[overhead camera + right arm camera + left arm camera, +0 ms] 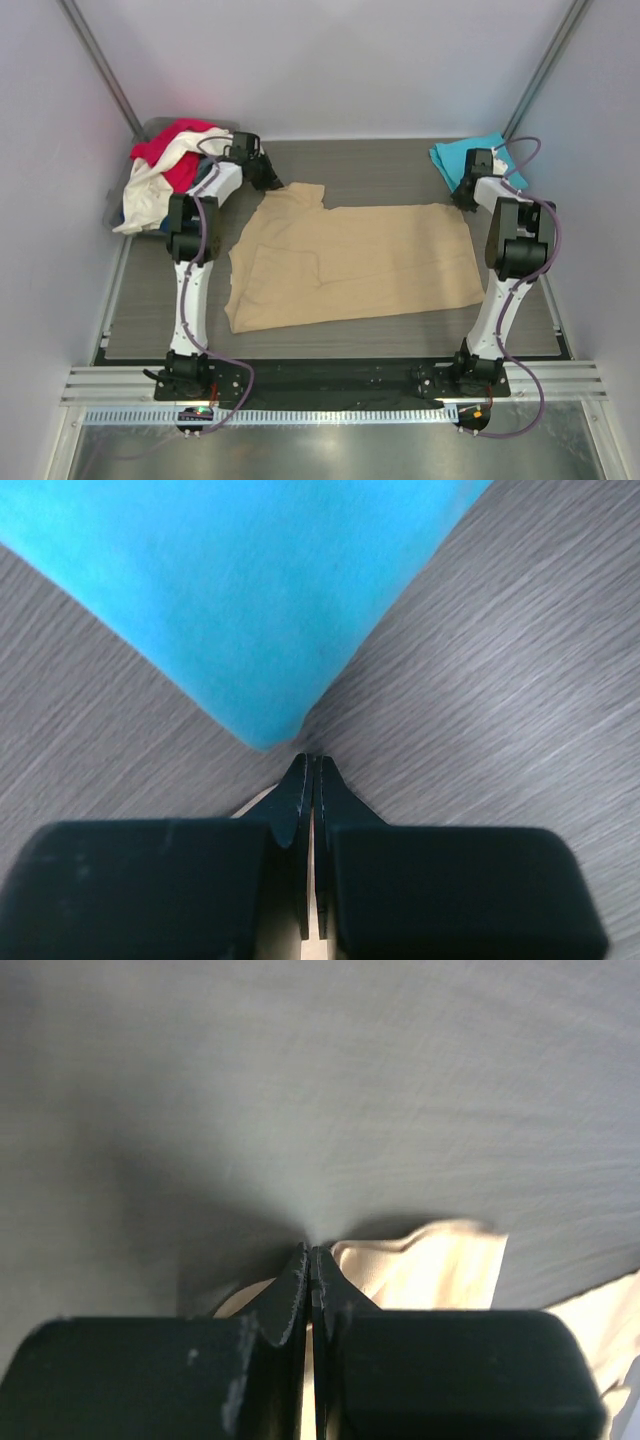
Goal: Fold and stack the t-shirts
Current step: Fold the tshirt
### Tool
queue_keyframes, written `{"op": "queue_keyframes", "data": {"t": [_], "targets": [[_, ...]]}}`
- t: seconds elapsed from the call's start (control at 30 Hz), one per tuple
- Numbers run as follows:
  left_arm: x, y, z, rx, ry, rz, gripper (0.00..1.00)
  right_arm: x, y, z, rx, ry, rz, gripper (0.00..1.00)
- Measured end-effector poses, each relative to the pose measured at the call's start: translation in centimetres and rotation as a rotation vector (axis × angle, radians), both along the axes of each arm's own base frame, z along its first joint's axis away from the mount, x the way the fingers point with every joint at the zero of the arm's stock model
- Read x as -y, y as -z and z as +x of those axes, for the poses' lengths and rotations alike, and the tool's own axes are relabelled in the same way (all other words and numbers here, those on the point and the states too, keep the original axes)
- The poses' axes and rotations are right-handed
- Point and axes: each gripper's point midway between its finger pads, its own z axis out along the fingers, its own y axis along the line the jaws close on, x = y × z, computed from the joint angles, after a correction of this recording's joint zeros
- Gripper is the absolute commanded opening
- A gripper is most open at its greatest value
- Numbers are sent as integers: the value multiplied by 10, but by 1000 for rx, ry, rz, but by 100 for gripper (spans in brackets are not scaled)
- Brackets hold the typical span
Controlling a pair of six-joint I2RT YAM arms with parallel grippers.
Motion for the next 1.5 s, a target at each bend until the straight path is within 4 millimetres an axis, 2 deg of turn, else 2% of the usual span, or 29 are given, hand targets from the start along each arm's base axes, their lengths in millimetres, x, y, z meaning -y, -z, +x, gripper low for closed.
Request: {"op": "queue_keyframes", "data": {"t": [0.2,0.37,0.53,0.67,0.8,1.03,1.23,1.3,1.5], "targets": [[-13,-11,-44,-93,-20,44,0,-10,-14,-12,0,-28,36,1],[-14,-45,-76,-75,-12,64,0,-15,-46,-25,53,-43,46,1],[-5,-85,-119,-25,22,89,0,-19,-73,-41,103,-50,46,1],[4,-112,-162,14,56,100,0,-22,-78,-56,109,-54,49,1],[6,-127,-204,37,77,127,0,-25,-73,-74,90,-54,54,1],[7,-139,-276,48,129,173,0,-16,-75,-95,87,-26,54,1],[-13,-125,-333,18,136,208,0,3,-73,-103,85,22,56,1],[-21,-120,-346,1,132,221,0,6,-72,-105,82,31,58,1],[-32,-107,-365,-36,128,244,0,8,-64,-112,62,38,66,1]]}}
